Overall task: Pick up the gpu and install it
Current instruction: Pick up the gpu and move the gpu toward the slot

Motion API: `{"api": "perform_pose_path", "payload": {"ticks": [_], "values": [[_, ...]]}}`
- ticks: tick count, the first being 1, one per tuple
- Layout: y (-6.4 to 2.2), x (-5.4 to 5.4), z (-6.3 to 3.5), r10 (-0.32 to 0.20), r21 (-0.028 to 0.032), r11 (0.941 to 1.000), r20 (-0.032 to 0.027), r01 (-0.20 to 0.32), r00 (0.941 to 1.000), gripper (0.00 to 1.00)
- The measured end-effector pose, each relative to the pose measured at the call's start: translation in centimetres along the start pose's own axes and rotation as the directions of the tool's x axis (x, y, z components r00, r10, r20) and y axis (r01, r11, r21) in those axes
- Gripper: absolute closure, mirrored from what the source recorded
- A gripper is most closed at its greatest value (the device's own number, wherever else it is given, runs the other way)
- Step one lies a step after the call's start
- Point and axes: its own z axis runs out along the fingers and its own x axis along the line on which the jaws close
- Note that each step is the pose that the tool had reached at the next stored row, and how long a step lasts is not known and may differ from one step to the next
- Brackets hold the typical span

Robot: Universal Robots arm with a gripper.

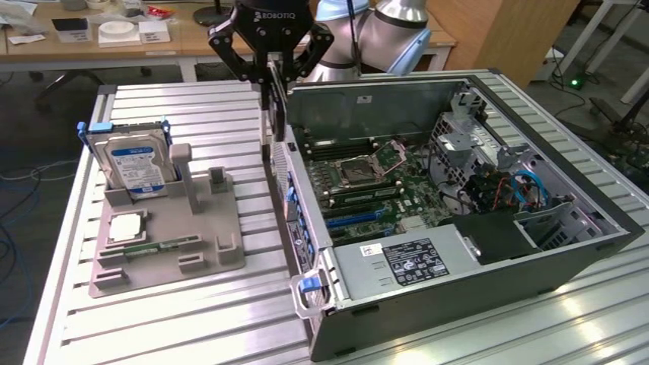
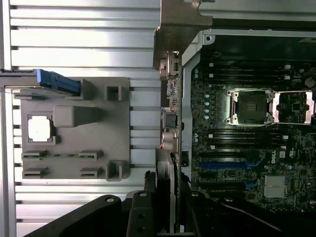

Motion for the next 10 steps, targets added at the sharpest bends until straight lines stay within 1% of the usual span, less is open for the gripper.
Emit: {"api": "perform_pose_path", "payload": {"ticks": [10], "values": [[0.01,-1.1,0.00,0.000,0.0001,1.0000,-0.0001,0.000,1.0000,0.73]]}}
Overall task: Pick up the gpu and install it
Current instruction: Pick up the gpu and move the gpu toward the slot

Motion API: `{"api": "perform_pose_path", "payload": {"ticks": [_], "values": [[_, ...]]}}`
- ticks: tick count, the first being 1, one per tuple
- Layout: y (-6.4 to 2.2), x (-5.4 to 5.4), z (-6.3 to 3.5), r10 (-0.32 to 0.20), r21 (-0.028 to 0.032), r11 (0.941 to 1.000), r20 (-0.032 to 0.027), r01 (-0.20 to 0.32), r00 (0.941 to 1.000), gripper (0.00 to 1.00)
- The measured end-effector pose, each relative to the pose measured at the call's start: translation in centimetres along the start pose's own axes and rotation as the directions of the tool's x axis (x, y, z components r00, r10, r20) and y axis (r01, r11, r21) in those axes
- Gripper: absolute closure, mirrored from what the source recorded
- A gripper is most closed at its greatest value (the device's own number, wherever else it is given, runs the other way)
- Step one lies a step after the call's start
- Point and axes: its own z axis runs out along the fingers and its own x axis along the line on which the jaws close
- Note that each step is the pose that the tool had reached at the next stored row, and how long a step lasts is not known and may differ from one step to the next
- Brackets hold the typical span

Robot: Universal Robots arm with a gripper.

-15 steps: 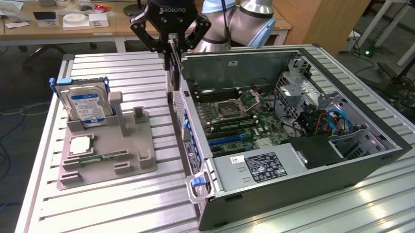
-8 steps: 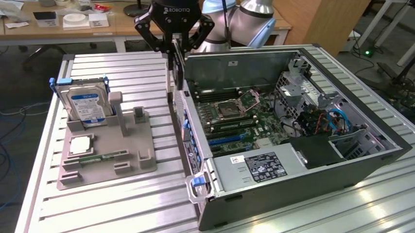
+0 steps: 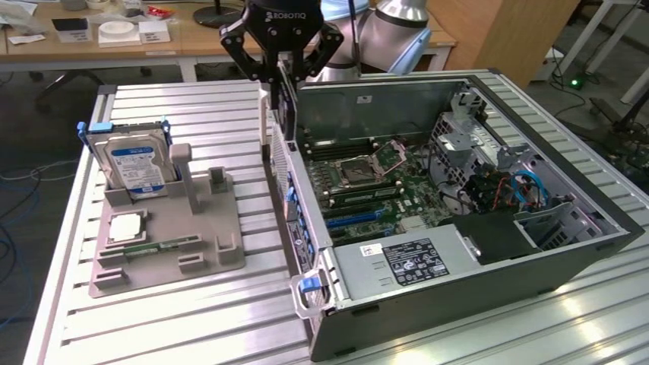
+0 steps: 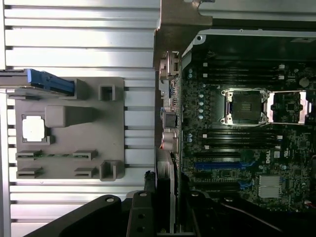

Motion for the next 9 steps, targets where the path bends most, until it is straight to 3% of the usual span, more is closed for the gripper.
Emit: {"api": "perform_pose_path", "payload": {"ticks": [9], "values": [[0.01,-0.94,0.01,0.000,0.0000,1.0000,0.0000,0.000,1.0000,0.73]]}}
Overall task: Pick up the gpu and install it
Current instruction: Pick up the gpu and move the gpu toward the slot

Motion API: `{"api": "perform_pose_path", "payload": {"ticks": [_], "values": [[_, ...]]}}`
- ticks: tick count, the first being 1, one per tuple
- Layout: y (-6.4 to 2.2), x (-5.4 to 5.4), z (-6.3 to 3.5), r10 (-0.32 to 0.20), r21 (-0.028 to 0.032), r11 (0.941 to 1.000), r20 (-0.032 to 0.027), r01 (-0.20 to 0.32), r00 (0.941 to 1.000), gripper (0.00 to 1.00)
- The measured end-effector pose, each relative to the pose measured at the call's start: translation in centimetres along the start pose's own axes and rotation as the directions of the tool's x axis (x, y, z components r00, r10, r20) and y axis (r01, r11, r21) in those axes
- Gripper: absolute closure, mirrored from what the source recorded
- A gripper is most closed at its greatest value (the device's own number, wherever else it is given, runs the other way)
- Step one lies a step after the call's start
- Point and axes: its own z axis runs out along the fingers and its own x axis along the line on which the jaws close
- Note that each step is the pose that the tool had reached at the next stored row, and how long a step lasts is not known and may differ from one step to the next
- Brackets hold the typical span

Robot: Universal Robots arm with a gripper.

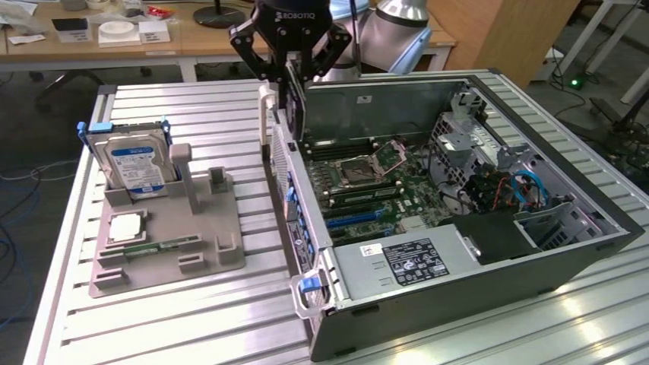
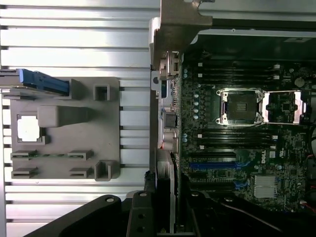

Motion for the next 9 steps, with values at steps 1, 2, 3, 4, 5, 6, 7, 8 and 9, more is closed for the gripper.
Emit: {"api": "perform_pose_path", "payload": {"ticks": [1,2,3,4,5,6,7,8,9], "values": [[0.00,-0.10,0.00,0.000,0.0000,1.0000,0.0000,0.000,1.0000,0.73],[0.00,-0.20,0.00,0.000,0.0000,1.0000,0.0000,0.000,1.0000,0.73],[0.00,-0.29,0.00,0.000,0.0000,1.0000,0.0000,0.000,1.0000,0.73],[0.01,-0.38,0.00,0.000,0.0000,1.0000,0.0000,0.000,1.0000,0.73],[0.01,-0.48,0.00,0.000,0.0000,1.0000,0.0000,0.000,1.0000,0.73],[0.01,-0.59,0.00,0.000,0.0000,1.0000,0.0000,0.000,1.0000,0.73],[0.01,-0.69,0.01,0.000,0.0000,1.0000,0.0000,0.000,1.0000,0.73],[0.01,-0.79,0.01,0.000,0.0000,1.0000,0.0000,0.000,1.0000,0.73],[0.01,-0.88,0.01,0.000,0.0000,1.0000,0.0000,0.000,1.0000,0.73]]}}
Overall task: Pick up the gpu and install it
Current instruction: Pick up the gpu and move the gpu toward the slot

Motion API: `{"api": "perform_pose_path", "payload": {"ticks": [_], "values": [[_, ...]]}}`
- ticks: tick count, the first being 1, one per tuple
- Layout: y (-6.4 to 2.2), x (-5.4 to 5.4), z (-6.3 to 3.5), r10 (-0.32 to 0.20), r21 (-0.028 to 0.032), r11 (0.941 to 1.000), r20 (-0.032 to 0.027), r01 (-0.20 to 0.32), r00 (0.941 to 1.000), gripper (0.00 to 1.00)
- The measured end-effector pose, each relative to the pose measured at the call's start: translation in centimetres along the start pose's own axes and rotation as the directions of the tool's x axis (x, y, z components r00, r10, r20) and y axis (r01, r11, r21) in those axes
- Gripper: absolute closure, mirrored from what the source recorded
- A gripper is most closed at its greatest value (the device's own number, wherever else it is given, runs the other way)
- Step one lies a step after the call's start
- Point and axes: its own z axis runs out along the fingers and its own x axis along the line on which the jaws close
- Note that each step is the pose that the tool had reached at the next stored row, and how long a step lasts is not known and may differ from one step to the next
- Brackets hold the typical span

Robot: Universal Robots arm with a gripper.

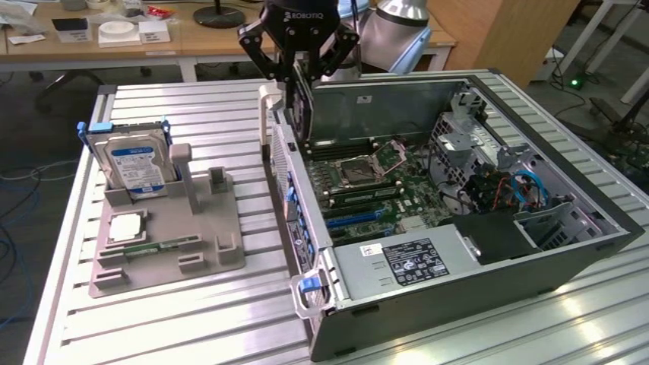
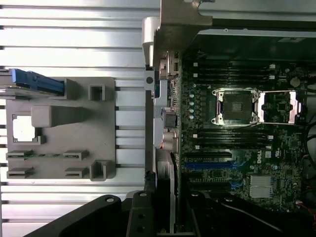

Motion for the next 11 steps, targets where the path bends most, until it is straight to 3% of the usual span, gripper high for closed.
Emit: {"api": "perform_pose_path", "payload": {"ticks": [11], "values": [[0.01,-1.07,0.01,0.000,0.0000,1.0000,0.0000,0.000,1.0000,0.73]]}}
